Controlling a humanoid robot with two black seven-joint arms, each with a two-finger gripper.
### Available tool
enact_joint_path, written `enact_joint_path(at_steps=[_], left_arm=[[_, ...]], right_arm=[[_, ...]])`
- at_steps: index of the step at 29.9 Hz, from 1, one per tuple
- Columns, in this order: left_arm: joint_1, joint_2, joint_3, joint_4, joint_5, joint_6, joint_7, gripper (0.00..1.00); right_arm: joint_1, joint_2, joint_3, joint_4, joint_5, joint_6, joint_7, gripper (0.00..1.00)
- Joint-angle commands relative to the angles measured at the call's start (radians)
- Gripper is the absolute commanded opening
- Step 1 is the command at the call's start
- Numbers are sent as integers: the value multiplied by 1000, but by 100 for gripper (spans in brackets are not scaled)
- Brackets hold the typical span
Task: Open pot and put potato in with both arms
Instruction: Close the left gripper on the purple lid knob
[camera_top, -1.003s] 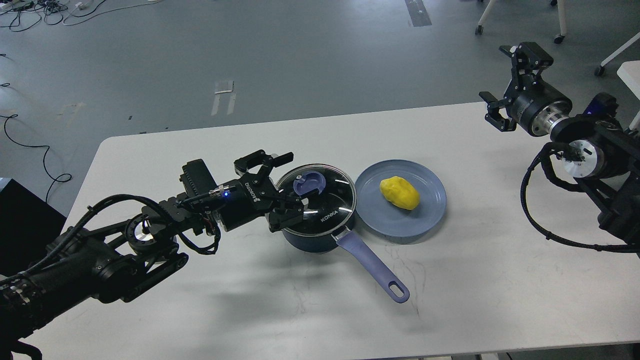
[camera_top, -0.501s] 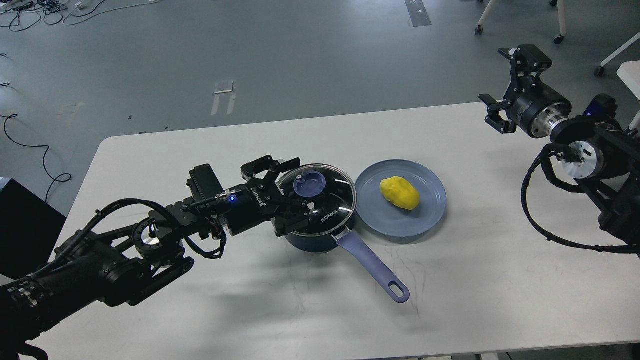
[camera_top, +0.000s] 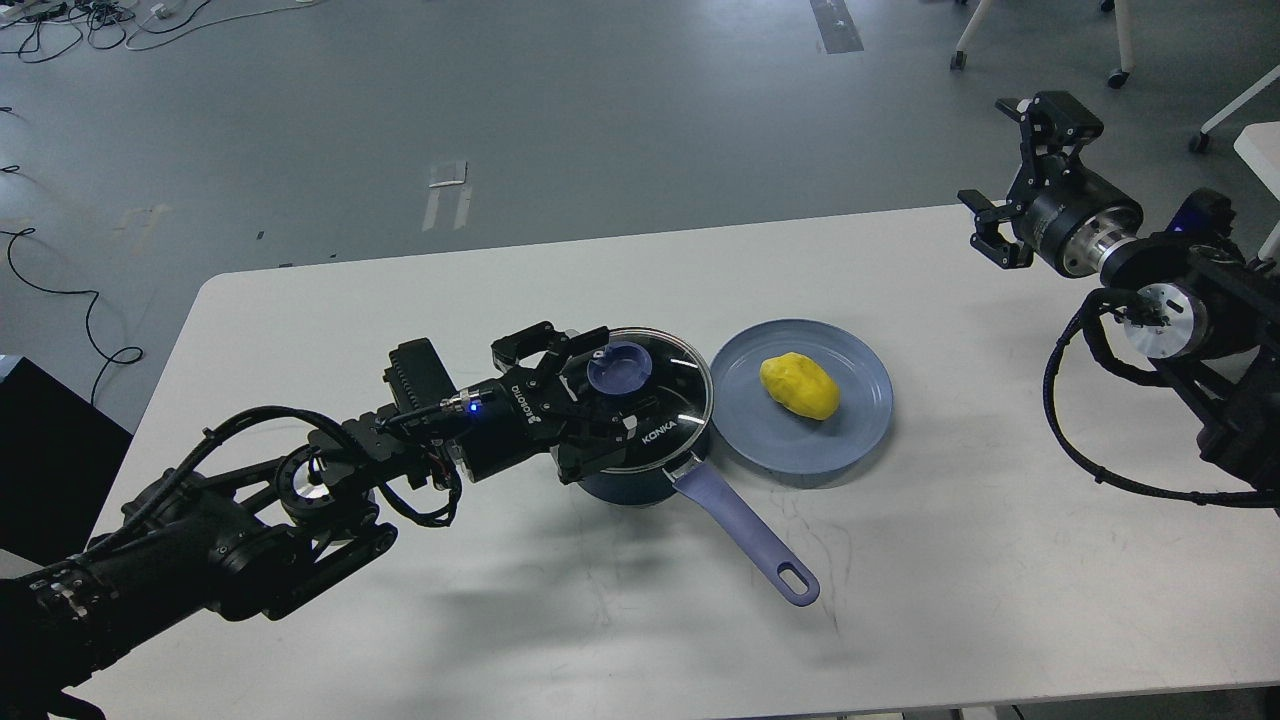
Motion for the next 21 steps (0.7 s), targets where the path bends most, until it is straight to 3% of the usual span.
enact_joint_path(at_steps=[1,13,20,21], left_arm=[[0,-3,0,8,-3,0,0,93],[11,-53,2,77,-27,0,0,93],[13,-52,3,80,-29,0,0,55],[11,-52,3,80,-29,0,0,54]], right_arm=[[-1,-3,0,2,1,0,-5,100],[-1,-19,0,2,1,0,-5,100],[-3,-19,0,2,1,0,-5,100],[-3,-19,0,2,1,0,-5,100]])
